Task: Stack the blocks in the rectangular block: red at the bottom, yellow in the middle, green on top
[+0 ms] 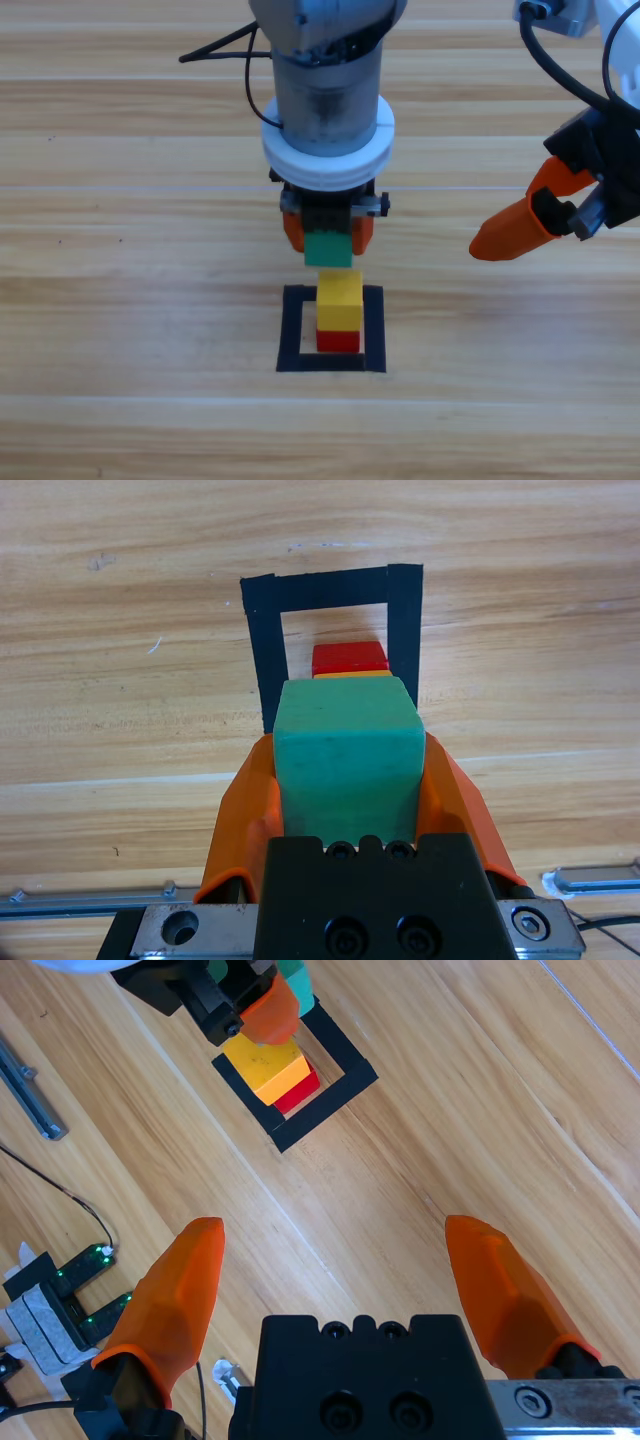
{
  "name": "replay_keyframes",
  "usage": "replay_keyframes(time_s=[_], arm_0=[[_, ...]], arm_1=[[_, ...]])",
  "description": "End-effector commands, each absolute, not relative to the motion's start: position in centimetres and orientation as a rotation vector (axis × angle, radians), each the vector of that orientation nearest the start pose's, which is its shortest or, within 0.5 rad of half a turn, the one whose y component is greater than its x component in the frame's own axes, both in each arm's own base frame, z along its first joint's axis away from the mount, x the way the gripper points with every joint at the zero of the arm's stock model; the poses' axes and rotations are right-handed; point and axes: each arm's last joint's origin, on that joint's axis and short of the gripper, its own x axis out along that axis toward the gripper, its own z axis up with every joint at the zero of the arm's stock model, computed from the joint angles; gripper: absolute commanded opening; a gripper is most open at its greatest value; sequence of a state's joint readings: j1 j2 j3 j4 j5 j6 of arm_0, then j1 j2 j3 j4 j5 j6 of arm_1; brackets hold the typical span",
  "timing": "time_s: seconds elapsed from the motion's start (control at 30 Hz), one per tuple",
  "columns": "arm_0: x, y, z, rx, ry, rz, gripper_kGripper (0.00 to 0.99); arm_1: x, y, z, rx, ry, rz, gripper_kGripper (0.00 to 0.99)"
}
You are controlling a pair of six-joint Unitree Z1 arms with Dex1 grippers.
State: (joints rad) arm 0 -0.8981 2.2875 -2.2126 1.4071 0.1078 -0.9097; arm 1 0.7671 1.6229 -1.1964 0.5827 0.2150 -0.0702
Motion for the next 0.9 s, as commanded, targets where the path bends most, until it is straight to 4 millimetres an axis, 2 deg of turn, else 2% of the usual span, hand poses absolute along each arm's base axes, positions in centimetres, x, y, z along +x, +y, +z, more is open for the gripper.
replay_keyframes(time_s=[0.03,0.9], arm_0=[[29.1,-37.0,27.2,0.017,1.445,0.029,0.0],[28.4,-37.8,25.7,0.02,1.472,0.062,0.0]], arm_1=[[22.4,21.9,29.8,-0.362,1.041,0.891,0.979],[22.7,22.1,29.5,-0.365,1.052,0.888,0.979]])
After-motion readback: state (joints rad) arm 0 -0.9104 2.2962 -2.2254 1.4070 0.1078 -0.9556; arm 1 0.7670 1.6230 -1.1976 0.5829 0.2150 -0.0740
